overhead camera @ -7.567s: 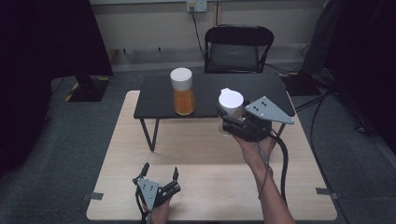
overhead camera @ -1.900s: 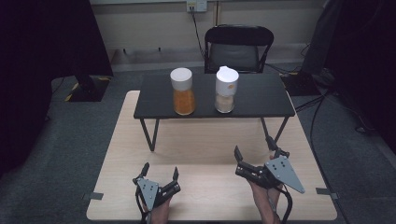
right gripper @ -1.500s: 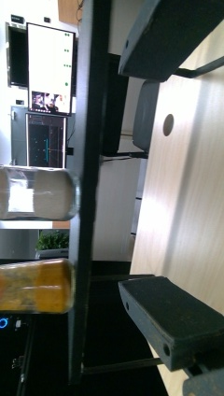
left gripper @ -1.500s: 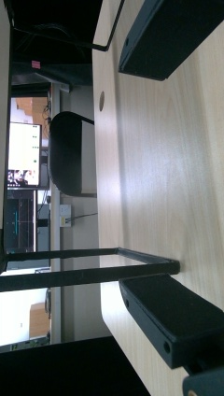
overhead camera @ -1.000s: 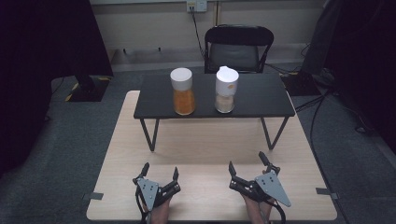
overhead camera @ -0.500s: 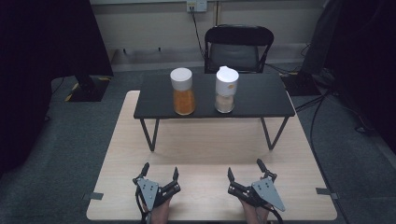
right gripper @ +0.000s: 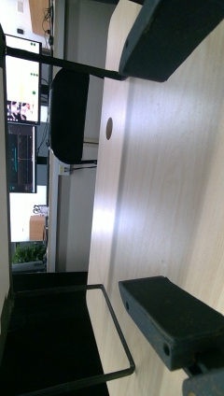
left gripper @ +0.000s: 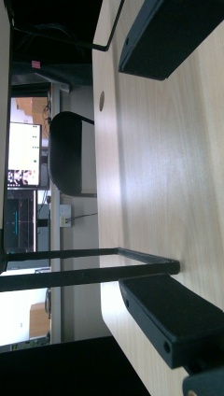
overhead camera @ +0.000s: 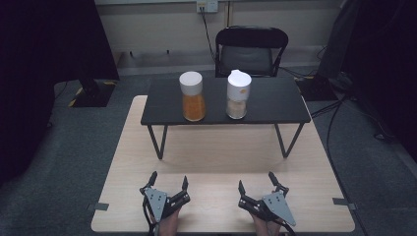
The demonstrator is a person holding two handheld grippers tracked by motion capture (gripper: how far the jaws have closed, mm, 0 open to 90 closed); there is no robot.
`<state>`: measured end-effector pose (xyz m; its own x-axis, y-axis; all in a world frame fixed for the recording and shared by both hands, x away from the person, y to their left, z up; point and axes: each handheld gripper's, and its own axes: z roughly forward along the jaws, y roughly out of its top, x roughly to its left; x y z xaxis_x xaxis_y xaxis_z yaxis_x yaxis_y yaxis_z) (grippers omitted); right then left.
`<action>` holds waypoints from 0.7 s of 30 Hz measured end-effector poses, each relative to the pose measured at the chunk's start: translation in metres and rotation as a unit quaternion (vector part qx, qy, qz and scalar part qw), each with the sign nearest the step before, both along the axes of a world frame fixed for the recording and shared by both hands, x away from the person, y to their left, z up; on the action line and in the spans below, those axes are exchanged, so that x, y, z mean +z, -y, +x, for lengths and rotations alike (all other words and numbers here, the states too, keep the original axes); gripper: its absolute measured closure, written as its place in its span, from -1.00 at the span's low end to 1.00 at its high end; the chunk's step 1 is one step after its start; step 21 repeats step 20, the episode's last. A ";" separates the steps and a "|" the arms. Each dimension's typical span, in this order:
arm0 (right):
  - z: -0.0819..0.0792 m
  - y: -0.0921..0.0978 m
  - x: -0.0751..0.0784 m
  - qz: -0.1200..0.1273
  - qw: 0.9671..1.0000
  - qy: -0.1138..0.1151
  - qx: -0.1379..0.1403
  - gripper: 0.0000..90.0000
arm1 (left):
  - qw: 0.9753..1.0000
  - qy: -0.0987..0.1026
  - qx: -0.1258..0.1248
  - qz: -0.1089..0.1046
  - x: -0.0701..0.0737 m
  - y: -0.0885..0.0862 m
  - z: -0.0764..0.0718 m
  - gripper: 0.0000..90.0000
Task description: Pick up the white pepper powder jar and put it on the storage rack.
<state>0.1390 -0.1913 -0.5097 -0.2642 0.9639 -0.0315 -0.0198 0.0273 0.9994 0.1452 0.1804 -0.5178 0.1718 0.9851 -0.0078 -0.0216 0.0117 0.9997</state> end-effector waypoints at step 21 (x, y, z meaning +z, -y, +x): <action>0.000 0.001 -0.004 0.009 1.000 0.002 -0.003 -1.00 | 1.000 0.000 0.000 0.000 0.000 0.000 0.000 -1.00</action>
